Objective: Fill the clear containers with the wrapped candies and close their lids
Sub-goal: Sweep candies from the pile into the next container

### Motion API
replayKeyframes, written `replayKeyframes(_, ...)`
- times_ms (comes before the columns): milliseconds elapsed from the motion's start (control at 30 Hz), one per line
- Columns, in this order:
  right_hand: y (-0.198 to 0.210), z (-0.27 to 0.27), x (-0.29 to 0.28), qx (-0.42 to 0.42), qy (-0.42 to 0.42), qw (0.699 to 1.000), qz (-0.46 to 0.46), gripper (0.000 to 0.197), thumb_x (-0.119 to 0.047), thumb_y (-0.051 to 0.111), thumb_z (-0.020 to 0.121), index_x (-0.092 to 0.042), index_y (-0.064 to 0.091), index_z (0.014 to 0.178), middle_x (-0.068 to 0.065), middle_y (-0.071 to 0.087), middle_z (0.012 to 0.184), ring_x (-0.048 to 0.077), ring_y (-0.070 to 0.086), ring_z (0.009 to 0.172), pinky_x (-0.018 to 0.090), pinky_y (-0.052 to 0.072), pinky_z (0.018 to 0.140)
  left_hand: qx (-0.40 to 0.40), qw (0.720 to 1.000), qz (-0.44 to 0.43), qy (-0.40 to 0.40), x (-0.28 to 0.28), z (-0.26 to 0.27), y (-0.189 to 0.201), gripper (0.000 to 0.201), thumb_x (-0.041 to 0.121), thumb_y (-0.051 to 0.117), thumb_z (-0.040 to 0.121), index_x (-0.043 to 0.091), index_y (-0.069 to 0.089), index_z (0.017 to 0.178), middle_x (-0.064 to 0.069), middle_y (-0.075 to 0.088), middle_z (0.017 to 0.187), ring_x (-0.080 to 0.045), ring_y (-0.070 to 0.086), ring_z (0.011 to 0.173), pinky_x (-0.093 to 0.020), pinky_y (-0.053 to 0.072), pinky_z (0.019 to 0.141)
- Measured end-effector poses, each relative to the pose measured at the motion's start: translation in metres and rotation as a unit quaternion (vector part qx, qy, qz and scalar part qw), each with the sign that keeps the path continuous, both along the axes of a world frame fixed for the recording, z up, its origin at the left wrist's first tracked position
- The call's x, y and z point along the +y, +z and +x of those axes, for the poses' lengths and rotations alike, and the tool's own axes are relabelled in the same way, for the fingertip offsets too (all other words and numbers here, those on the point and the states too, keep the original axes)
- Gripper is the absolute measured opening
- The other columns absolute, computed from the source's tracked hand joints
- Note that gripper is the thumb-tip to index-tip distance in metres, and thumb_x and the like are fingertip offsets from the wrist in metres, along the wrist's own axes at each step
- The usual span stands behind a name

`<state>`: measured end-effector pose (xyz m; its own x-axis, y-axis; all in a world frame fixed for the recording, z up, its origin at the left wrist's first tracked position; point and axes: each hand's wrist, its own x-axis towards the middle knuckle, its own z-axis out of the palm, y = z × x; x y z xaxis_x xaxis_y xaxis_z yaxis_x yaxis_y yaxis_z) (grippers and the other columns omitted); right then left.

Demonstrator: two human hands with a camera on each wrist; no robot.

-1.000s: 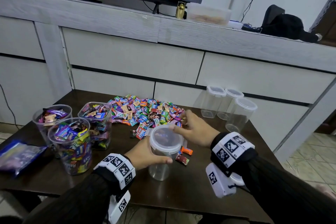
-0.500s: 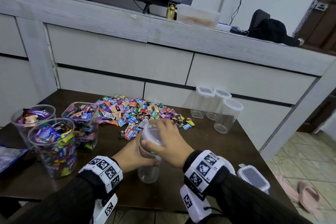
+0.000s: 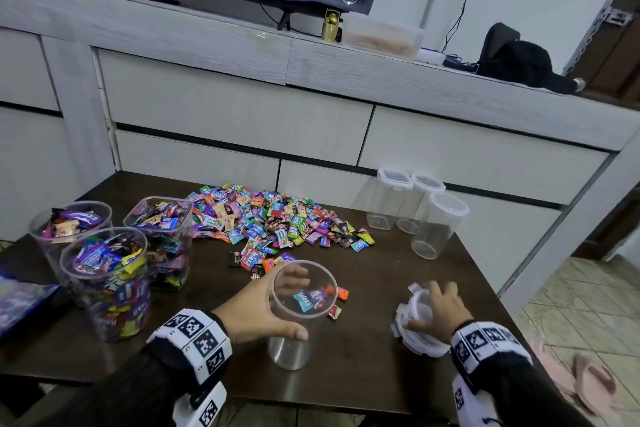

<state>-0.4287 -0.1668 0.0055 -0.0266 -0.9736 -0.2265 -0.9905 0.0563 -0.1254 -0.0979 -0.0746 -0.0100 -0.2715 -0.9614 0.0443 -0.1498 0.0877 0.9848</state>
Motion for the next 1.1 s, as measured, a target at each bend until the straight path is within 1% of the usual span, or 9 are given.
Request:
replayKeyframes(167,-0.026,0.000,-0.001,0.008,-0.028,0.999,-0.015,0.092,-0.072,0.056,0.075,-0.021,0.023,0.146,0.013,0.028,0.143,0.030,0.035,0.134,0.041,0.033,0.108,0.034,0.998,-0.045,-0.015,0.003,0.003,0.001,0.129,0.076,0.079,0.030,0.022,0.038,0.139,0.005,0.050,0.142,-0.004,0.046,0.133,-0.026,0.037,0.110)
replayKeyframes(267,-0.026,0.008,-0.002,0.050,0.013,0.997,-0.065,0.101,-0.080,0.043,0.075,-0.021,0.010,0.150,0.008,0.006,0.158,0.028,0.009,0.146,0.048,0.019,0.114,0.056,0.996,-0.035,0.065,0.000,0.011,0.006,0.116,0.091,0.062,0.044,0.023,0.042,0.136,0.009,0.053,0.138,-0.004,0.050,0.129,-0.025,0.038,0.107)
replayKeyframes(333,-0.027,0.023,-0.001,0.041,0.081,0.992,-0.086,0.105,-0.078,0.044,0.076,-0.018,0.003,0.151,0.007,-0.008,0.159,0.028,-0.003,0.147,0.048,0.014,0.116,-0.044,0.986,-0.051,0.149,-0.007,0.020,0.008,0.086,0.087,0.047,0.068,0.030,0.046,0.132,0.014,0.053,0.136,-0.006,0.047,0.131,-0.026,0.035,0.108)
replayKeyframes(400,-0.031,0.046,0.001,0.020,0.142,0.987,-0.072,0.110,-0.076,0.047,0.076,-0.015,-0.004,0.151,0.007,-0.016,0.158,0.028,-0.010,0.147,0.046,0.012,0.117,-0.200,0.952,-0.040,0.226,-0.019,0.030,0.003,0.063,0.063,0.048,0.089,0.026,0.042,0.139,0.008,0.047,0.143,-0.011,0.040,0.136,-0.030,0.033,0.109)
replayKeyframes(533,-0.046,0.097,0.000,-0.027,0.195,0.980,-0.009,0.107,-0.067,0.050,0.082,-0.011,-0.011,0.150,0.005,-0.021,0.157,0.023,-0.013,0.146,0.045,0.009,0.117,-0.468,0.863,0.073,0.174,-0.046,0.032,-0.010,0.073,0.053,0.039,0.099,0.015,0.012,0.154,-0.007,0.004,0.164,-0.022,0.000,0.151,-0.047,0.010,0.121)
replayKeyframes(667,-0.060,0.136,-0.010,0.008,0.213,0.976,0.043,0.098,-0.065,0.038,0.089,-0.010,-0.015,0.149,0.003,-0.022,0.157,0.017,-0.015,0.146,0.046,-0.002,0.117,-0.564,0.805,0.148,0.111,-0.069,0.026,-0.028,0.081,0.064,0.023,0.097,0.014,-0.005,0.155,-0.009,-0.015,0.162,-0.025,-0.016,0.149,-0.051,-0.003,0.119)
replayKeyframes(867,-0.065,0.159,-0.050,0.026,0.220,0.974,0.047,0.083,-0.063,0.028,0.093,-0.016,-0.010,0.151,-0.003,-0.018,0.158,0.010,-0.014,0.146,0.049,-0.009,0.115,-0.618,0.777,0.105,0.057,-0.097,0.022,-0.054,0.082,0.067,0.020,0.096,0.020,-0.013,0.154,-0.004,-0.022,0.161,-0.023,-0.021,0.148,-0.051,-0.011,0.117)
replayKeyframes(1000,-0.064,0.163,-0.085,0.032,0.193,0.981,0.012,0.093,-0.068,0.035,0.088,-0.018,-0.012,0.150,0.000,-0.021,0.158,0.017,-0.018,0.145,0.052,-0.005,0.116,-0.614,0.786,0.060,0.045,-0.126,0.025,-0.054,0.080,0.069,0.023,0.094,0.024,0.000,0.156,0.000,-0.014,0.163,-0.022,-0.021,0.148,-0.053,-0.011,0.117)
replayKeyframes(1100,-0.058,0.162,-0.113,0.000,0.131,0.991,-0.011,0.119,-0.078,0.055,0.070,-0.022,-0.013,0.150,0.000,-0.019,0.158,0.027,-0.013,0.146,0.055,0.004,0.116,-0.578,0.800,-0.005,0.160,-0.151,0.038,-0.043,0.076,0.074,0.026,0.089,0.026,0.031,0.148,-0.002,0.013,0.162,-0.024,0.000,0.150,-0.057,0.001,0.117)
